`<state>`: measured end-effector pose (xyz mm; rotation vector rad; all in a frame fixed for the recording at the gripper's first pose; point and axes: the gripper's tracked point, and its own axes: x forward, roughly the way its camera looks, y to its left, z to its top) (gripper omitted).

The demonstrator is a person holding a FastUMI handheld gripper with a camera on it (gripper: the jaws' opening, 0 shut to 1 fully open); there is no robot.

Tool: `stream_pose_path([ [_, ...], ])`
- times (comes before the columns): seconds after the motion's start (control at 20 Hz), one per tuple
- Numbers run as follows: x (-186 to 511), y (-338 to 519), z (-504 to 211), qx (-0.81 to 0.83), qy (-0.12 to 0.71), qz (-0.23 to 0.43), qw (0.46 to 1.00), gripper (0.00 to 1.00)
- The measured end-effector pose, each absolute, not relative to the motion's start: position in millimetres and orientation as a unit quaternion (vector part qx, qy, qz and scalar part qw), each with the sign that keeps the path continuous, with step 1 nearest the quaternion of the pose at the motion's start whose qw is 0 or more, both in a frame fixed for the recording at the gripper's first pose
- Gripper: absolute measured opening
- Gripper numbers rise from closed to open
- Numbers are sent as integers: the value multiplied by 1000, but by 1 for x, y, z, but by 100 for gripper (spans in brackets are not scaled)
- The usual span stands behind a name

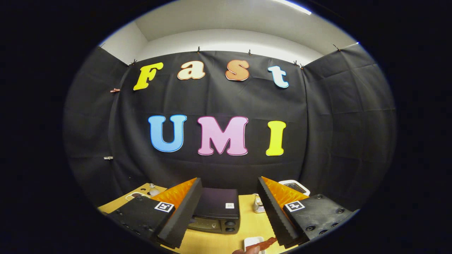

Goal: Open the toaster oven, put the food inside, and close the toaster oven door.

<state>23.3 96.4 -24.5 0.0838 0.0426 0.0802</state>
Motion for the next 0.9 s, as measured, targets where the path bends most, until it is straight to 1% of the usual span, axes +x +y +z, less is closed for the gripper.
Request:
stream_pose_path([
  [0.45,63,203,-97,51,36,50,997,97],
  [0.65,80,238,-150,60,77,53,994,97],
  [0.9,89,255,-213,48,139,51,988,98],
])
